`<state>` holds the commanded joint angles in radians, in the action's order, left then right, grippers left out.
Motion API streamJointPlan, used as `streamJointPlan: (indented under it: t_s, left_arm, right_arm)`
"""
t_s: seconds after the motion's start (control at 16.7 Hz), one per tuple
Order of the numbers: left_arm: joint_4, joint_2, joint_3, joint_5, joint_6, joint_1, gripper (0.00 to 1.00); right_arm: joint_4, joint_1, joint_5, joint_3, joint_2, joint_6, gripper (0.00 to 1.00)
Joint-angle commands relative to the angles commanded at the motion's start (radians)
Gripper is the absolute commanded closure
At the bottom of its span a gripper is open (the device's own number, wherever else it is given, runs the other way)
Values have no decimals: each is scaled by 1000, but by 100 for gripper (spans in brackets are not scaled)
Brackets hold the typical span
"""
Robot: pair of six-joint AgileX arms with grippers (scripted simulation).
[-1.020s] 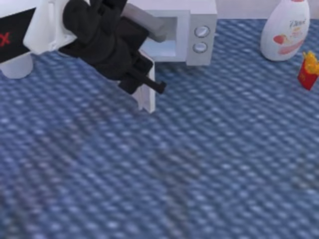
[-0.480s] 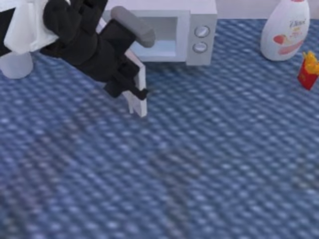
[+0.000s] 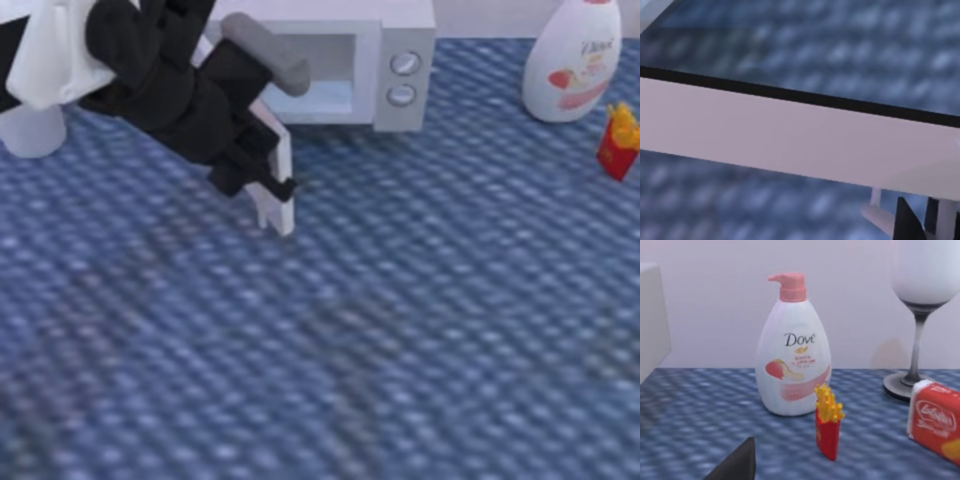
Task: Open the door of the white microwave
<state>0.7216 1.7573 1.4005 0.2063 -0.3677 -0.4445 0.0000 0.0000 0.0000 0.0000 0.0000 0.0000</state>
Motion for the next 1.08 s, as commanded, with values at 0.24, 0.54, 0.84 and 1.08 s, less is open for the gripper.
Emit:
streamJointPlan:
  t_s: [0.24, 0.54, 0.84, 1.08]
  left_arm:
    - [0, 0, 0, 0, 0, 0, 100]
    - [0, 0, 0, 0, 0, 0, 100]
    - [0, 0, 0, 0, 0, 0, 100]
    - [5, 0, -4, 12, -12, 2, 100]
  right_arm:
    - [0, 0, 0, 0, 0, 0, 0]
    - [0, 0, 0, 0, 0, 0, 0]
    - [0, 0, 0, 0, 0, 0, 0]
    - [0, 0, 0, 0, 0, 0, 0]
